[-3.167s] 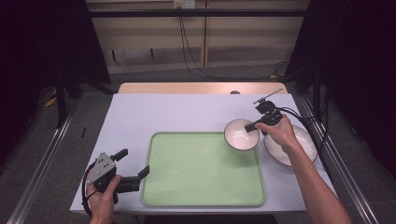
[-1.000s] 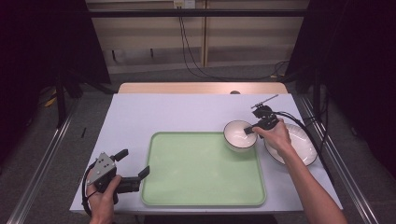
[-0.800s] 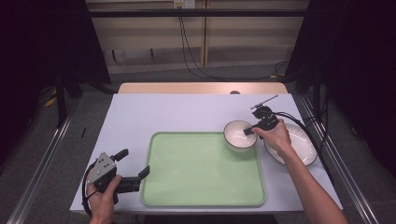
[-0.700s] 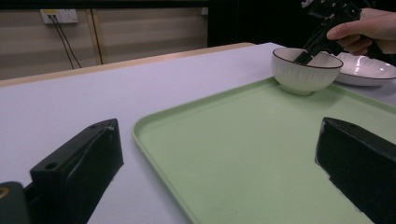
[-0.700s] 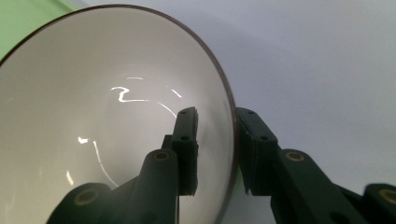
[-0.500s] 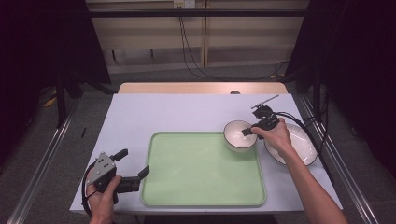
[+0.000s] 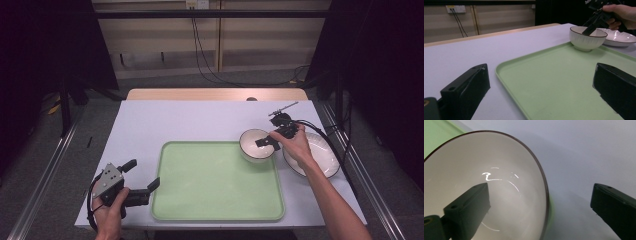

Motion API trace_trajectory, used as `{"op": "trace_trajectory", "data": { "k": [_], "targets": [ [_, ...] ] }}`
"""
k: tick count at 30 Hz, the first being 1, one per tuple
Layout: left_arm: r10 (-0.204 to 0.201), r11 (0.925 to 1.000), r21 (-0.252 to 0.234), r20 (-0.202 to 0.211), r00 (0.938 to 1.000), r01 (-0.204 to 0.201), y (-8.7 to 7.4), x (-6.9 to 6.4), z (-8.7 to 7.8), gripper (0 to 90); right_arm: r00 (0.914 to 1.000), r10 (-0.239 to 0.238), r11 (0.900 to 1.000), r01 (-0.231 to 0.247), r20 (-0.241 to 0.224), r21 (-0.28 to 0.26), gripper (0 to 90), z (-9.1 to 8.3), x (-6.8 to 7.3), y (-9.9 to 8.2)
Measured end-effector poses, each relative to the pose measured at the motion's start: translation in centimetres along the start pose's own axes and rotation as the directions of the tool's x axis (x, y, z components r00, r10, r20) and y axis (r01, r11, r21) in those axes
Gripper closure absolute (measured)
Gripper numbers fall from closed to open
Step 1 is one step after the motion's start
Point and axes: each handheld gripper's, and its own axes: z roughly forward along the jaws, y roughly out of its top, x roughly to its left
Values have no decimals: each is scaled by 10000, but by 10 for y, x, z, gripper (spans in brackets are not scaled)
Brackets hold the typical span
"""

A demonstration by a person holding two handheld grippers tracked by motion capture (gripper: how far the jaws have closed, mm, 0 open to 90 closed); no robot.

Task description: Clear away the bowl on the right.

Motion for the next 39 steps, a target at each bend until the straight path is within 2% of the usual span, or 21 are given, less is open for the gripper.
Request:
{"op": "trace_trajectory", "data": {
  "k": [2, 4, 7, 10, 12, 14, 16, 17, 18, 20, 22, 24, 26, 27, 28, 29, 31, 32, 35, 39],
  "targets": [
    [3, 10000, -4, -19, 10000, -3, 0, 0, 0, 9, 10000, -33, 10000, 33, -37, -89, 60, -1, 0, 0],
    [4, 10000, -2, -7, 10000, -4, 0, 0, 0, 9, 10000, 56, 9995, -56, -23, -311, 32, -3, 0, 1],
    [-70, 10000, 6, -16, 10000, 70, 0, -1, 0, 10, 9988, 455, 9983, -447, 207, -380, 37, -7, -1, 1],
    [-113, 9999, -30, 24, 9999, 113, -1, 0, -1, 10, 9983, 336, 9981, -310, 476, -541, 37, -9, -1, -1],
    [-107, 9999, -58, 21, 9999, 107, -1, 0, -2, 10, 9984, 320, 9974, -290, 459, -656, 39, -10, -1, -2],
    [-100, 9999, -43, -6, 9999, 100, -1, 1, -1, 10, 9980, 17, 9935, 56, 633, -1139, 37, -14, -2, -3],
    [-142, 9999, -50, 1, 9999, 142, -1, 0, -1, 10, 9964, 135, 9905, -17, 843, -1378, 35, -19, -2, -5],
    [-96, 9999, -29, -14, 10000, 96, -1, -2, -1, 9, 9964, 86, 9858, 57, 841, -1679, 34, -24, -2, -7],
    [-96, 9999, -29, -14, 10000, 96, -1, -2, -1, 9, 9964, 86, 9858, 57, 841, -1679, 34, -24, -2, -7],
    [-3, 10000, 2, 6, 10000, 3, 0, -2, 0, 10, 9941, -354, 9777, 558, 1025, -2026, 29, -26, -2, -10],
    [-99, 9999, 29, -124, 9999, 100, -1, -1, 1, 9, 9879, -502, 9720, 821, 1469, -2200, 31, -31, 2, -16],
    [-126, 9999, 7, -124, 9998, 126, -1, -1, 1, 9, 9874, -532, 9706, 862, 1489, -2248, 31, -33, 3, -17],
    [-138, 9999, -5, -144, 9998, 138, -1, -1, 1, 8, 9846, -548, 9604, 975, 1660, -2610, 29, -39, 5, -22],
    [-131, 9999, 9, -139, 9998, 132, -1, -1, 1, 8, 9836, -425, 9535, 924, 1753, -2870, 27, -44, 6, -25],
    [-131, 9999, 9, -139, 9998, 132, -1, -1, 1, 9, 9836, -425, 9535, 924, 1753, -2870, 27, -44, 6, -25],
    [-125, 9999, 25, -154, 9998, 125, -1, -1, 1, 9, 9832, -380, 9450, 934, 1785, -3133, 26, -48, 5, -28],
    [-132, 9999, -49, -69, 9999, 132, -1, -1, 0, 9, 9838, -294, 9441, 855, 1771, -3183, 26, -51, 6, -30],
    [-113, 9999, -9, -180, 9998, 113, -1, -1, -1, 9, 9821, -216, 9366, 853, 1869, -3398, 22, -57, 6, -35],
    [-65, 10000, -20, -184, 9998, 65, -1, 0, -2, 9, 9809, -156, 9263, 872, 1939, -3664, 22, -63, 6, -42],
    [-104, 9999, 3, -140, 9998, 104, -1, -1, -2, 9, 9791, -39, 9200, 832, 2033, -3830, 19, -70, 6, -53]
  ]
}}
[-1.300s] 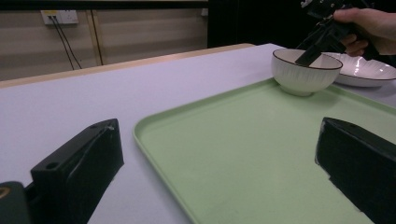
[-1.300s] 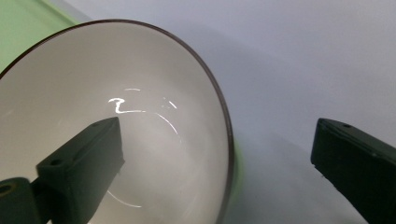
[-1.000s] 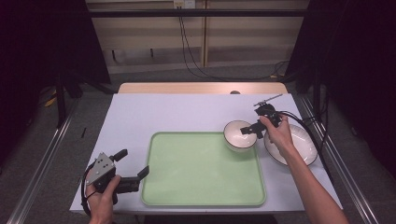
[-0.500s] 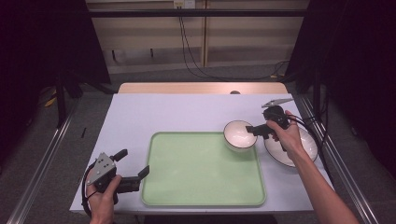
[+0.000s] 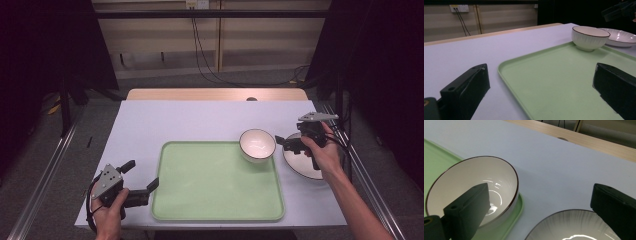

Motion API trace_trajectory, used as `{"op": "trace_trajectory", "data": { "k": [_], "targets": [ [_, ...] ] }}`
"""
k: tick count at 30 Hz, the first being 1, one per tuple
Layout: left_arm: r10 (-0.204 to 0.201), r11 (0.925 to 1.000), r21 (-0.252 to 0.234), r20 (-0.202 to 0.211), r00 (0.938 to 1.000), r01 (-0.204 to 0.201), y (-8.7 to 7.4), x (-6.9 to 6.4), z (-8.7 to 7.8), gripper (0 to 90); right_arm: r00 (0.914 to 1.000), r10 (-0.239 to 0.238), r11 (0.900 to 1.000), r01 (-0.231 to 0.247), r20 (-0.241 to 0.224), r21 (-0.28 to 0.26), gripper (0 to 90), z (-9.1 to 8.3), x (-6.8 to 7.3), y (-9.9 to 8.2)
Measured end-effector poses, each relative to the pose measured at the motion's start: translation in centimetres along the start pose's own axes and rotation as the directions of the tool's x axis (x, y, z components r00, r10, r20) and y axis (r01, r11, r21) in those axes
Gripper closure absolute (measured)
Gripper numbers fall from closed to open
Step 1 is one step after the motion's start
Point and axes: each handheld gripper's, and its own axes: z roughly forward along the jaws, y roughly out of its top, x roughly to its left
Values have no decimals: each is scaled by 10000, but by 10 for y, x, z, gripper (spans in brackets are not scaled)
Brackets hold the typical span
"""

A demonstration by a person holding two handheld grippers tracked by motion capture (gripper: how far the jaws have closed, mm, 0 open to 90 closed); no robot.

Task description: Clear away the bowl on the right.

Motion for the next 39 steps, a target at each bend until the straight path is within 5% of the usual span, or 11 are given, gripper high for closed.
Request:
{"op": "trace_trajectory", "data": {
  "k": [18, 39],
  "targets": [
    [-27, 10000, -42, 62, 10000, 27, 0, -2, -1, 9, 9973, 738, 9950, -737, -9, -674, 24, -48, 3, -34],
    [-10, 10000, -3, 59, 10000, 10, 0, -4, 1, 9, 9934, 1143, 9811, -1114, 95, -1581, 24, -93, 32, -75]
  ]
}}
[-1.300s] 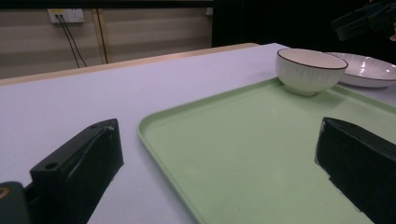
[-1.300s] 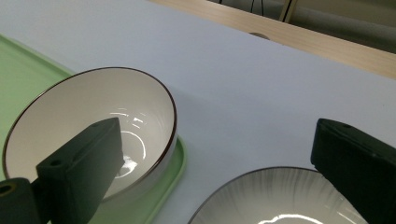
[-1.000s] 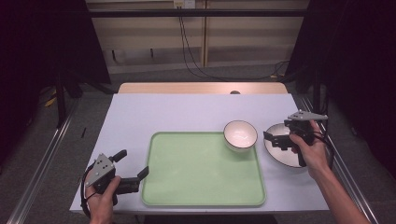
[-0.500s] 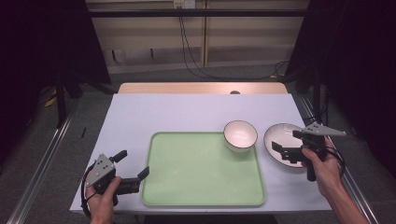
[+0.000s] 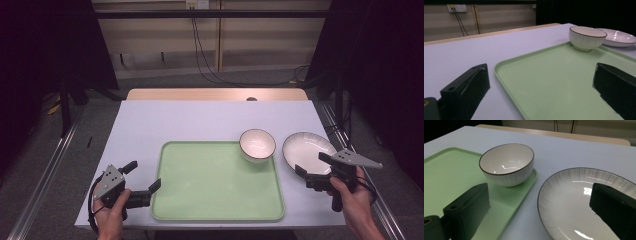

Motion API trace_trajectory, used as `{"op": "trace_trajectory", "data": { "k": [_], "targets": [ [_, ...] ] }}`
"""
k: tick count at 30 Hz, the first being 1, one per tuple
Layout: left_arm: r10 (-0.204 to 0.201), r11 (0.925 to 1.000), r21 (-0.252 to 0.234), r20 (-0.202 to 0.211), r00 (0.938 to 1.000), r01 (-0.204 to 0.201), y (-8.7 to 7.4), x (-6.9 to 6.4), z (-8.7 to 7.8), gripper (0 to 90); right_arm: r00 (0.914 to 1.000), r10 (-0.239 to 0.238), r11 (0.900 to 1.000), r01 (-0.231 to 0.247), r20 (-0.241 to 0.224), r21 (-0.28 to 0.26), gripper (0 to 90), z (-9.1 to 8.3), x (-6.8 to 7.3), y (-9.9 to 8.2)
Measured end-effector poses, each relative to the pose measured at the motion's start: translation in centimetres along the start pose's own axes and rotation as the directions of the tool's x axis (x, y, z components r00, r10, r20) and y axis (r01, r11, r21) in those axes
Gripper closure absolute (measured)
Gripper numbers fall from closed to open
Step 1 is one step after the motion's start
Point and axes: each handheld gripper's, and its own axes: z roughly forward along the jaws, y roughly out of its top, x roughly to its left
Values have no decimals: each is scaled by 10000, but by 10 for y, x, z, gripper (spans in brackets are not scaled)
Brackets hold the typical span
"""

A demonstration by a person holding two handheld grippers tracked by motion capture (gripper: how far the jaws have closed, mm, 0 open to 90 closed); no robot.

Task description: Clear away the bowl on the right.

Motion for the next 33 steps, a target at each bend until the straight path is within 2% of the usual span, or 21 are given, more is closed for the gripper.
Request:
{"op": "trace_trajectory", "data": {
  "k": [2, 4, 6, 11, 13, 15, 20, 22, 23, 24, 29, 33],
  "targets": [
    [14, 10000, -11, 12, 10000, -14, 0, 0, 0, 9, 10000, 50, 9999, -49, 14, -95, 25, -6, 2, -3],
    [-4, 10000, 7, 3, 10000, 4, 0, 0, 0, 9, 9986, 434, 9990, -438, -311, -101, 27, -10, 3, -5],
    [26, 10000, -45, 52, 10000, -26, 0, -1, 0, 8, 9999, 129, 9999, -130, -42, -98, 27, -15, 4, -8],
    [-70, 10000, -40, -35, 10000, 70, -1, 0, -1, 8, 9993, 363, 9990, -361, 77, -254, 31, -20, 5, -19],
    [-46, 10000, -66, 15, 10000, 46, 0, -1, -2, 8, 9993, 287, 9990, -279, 257, -340, 31, -22, 7, -26],
    [-59, 10000, -47, -15, 10000, 59, 0, -1, -2, 8, 9995, 216, 9992, -208, 232, -343, 31, -23, 8, -27],
    [-5, 10000, -61, -34, 10000, 5, 0, -2, -2, 8, 9993, 123, 9973, -96, 362, -727, 30, -25, 8, -36],
    [45, 9999, -96, 79, 10000, -44, 0, -1, -2, 8, 9989, 124, 9969, -88, 450, -779, 30, -27, 9, -39],
    [14, 9999, -128, 36, 10000, -14, 0, -1, -3, 8, 9986, 46, 9965, -2, 527, -832, 28, -27, 8, -40],
    [63, 9999, -87, -59, 10000, -64, 1, 0, -3, 8, 9985, 197, 9969, -158, 504, -768, 26, -30, 4, -43],
    [30, 9999, -99, -30, 10000, -30, 1, 0, -3, 8, 9976, 433, 9965, -393, 536, -736, 23, -31, -4, -45],
    [35, 10000, -59, -106, 9999, -36, 0, 1, -3, 8, 9976, 356, 9971, -314, 598, -694, 23, -32, -7, -45]
  ]
}}
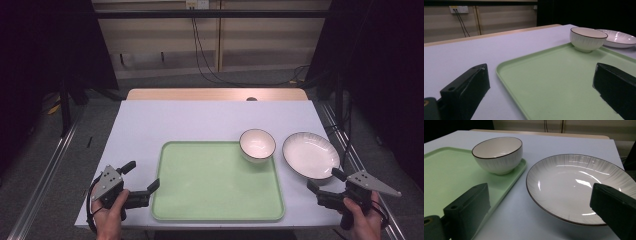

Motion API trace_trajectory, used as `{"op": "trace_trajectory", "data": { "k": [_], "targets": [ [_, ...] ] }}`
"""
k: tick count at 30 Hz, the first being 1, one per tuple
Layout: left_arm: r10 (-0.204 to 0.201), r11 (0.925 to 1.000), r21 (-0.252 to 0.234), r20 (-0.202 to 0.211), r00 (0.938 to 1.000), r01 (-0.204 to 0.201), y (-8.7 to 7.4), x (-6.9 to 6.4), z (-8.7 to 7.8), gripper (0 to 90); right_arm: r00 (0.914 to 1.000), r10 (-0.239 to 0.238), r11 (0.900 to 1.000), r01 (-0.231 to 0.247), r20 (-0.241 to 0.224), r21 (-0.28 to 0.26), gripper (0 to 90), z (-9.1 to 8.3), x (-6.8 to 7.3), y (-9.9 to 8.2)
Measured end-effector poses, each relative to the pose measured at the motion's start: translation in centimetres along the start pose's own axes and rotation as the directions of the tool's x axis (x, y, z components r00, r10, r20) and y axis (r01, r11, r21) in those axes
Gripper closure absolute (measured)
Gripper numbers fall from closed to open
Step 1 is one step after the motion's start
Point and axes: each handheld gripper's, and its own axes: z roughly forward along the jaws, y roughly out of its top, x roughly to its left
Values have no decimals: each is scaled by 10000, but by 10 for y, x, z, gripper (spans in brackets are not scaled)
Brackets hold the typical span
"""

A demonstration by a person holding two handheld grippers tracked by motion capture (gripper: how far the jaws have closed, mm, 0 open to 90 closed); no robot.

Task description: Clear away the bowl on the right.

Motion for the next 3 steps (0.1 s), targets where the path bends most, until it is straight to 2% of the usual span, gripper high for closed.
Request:
{"op": "trace_trajectory", "data": {
  "k": [3],
  "targets": [
    [-32, 10000, -57, 45, 10000, 32, 0, 0, 0, 8, 10000, -63, 10000, 63, -44, 53, 19, 1, 0, 0]
  ]
}}
